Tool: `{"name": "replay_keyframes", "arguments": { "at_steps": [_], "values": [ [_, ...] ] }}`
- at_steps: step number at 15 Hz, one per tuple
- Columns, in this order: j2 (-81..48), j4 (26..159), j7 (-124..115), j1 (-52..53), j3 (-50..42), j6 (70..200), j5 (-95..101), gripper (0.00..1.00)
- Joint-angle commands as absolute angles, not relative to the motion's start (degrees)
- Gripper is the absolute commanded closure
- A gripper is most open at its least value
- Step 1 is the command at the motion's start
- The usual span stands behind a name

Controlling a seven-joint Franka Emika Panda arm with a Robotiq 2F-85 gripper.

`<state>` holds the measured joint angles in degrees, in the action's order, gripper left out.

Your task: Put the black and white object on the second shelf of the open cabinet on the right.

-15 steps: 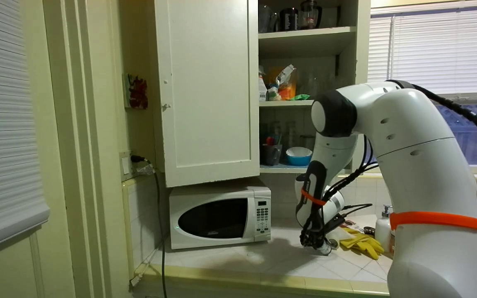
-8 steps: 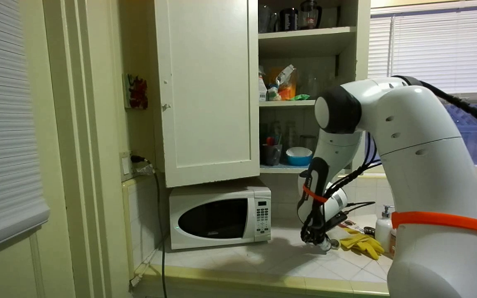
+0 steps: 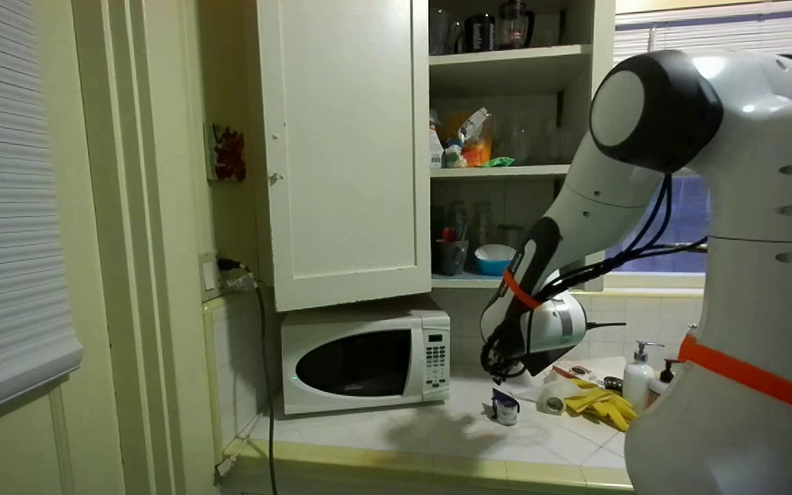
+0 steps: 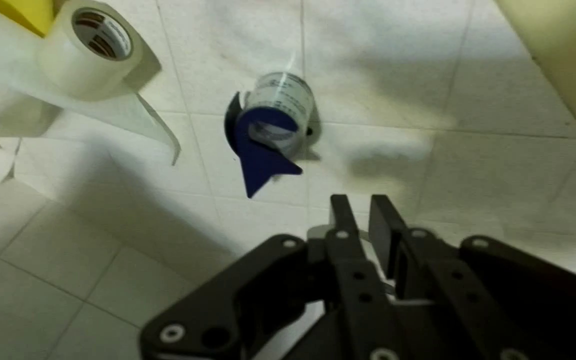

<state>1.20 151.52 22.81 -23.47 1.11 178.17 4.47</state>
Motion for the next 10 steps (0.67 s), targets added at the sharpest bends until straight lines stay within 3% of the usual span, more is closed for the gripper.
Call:
{"name": "replay_keyframes", "arguments": {
  "at_steps": [1,2,3,5,9,10],
  "values": [
    [8.75,155.74,33.31,-19.25,-0.24,175.80,-6.99,0.96],
    [9.07,155.62,30.02,-23.47,0.29,175.34,-0.94,0.93],
    [7.45,155.05,27.42,-27.58,1.76,177.55,3.85,0.58],
    [4.45,152.71,23.68,-35.74,3.94,179.32,12.64,0.61],
    [-3.97,147.52,22.66,-39.27,3.33,178.65,18.17,0.34],
    [-6.53,146.55,23.33,-31.69,-2.76,179.08,16.14,0.25]
  ]
}}
